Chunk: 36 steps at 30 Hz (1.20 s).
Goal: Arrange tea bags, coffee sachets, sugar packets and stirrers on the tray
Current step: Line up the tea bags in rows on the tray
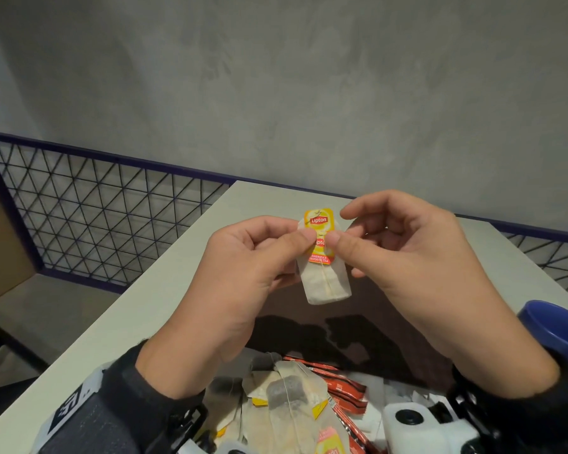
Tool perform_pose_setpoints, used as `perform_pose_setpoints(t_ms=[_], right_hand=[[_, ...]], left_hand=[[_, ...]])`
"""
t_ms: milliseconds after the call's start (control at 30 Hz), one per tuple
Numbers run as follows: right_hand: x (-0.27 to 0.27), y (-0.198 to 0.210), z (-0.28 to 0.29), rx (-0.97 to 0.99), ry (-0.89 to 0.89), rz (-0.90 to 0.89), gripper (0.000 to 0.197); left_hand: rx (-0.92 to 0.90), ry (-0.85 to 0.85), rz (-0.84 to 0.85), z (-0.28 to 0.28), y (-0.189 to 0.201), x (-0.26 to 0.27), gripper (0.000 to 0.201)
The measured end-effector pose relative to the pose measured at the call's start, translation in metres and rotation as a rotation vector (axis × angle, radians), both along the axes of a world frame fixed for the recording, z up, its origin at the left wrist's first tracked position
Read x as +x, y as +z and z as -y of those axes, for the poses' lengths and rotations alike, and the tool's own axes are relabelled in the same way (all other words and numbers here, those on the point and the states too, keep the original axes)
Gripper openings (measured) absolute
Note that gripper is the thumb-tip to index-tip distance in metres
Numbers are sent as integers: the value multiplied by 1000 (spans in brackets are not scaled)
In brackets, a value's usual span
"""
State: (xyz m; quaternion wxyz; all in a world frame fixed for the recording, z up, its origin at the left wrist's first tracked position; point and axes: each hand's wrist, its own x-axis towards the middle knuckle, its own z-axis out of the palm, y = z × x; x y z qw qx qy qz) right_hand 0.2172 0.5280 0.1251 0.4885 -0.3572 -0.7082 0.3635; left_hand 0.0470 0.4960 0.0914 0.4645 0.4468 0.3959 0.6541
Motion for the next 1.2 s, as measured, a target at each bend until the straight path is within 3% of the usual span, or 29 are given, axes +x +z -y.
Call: perform_pose_setpoints(t_ms=[133,400,633,900,1067,1200], right_hand=[[-1,-2,0,-92,30,72,32],[0,-4,-1,-128,51,103,24],[5,0,0,-56,16,124,16],[-2,2,6,-142,178,-74,24],[-2,-2,1,-145,106,-69,25],[-2,-3,0,-109,57,-39,17]], left_hand=[[-18,-8,13,1,0,-1,6],[-86,-108,106,1,2,-4,15],[-77,16,56,-1,4,-6,10],[-68,43,-17,0,2,-1,8],[-57,1,24,0,1,0,3],[-38,-31,38,0,1,-2,15]])
